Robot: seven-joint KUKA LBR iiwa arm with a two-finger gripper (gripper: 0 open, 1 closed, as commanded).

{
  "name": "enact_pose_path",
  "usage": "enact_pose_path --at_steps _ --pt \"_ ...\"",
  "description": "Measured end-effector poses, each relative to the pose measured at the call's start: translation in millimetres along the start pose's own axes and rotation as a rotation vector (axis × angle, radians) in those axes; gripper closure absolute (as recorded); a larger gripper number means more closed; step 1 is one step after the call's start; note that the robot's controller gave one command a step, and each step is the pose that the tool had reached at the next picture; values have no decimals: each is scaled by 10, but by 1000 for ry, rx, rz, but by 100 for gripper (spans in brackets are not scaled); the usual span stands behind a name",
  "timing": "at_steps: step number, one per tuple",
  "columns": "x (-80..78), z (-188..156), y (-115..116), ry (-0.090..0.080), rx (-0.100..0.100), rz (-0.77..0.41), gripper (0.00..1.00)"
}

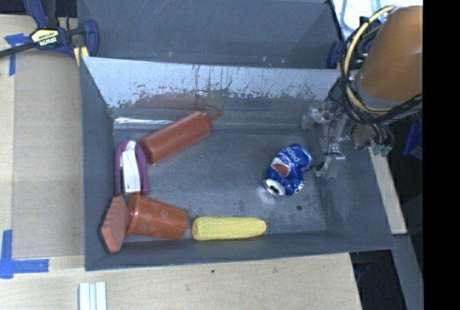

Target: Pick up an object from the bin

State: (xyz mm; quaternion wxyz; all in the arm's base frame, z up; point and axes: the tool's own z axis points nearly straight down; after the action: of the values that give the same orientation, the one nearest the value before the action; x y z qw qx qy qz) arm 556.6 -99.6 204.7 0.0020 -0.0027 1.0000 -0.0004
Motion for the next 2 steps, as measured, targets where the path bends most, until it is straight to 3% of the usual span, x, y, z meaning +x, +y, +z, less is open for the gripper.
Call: enact_pose_path --at_steps 2 --pt "10 90 -6 -5 0 58 0"
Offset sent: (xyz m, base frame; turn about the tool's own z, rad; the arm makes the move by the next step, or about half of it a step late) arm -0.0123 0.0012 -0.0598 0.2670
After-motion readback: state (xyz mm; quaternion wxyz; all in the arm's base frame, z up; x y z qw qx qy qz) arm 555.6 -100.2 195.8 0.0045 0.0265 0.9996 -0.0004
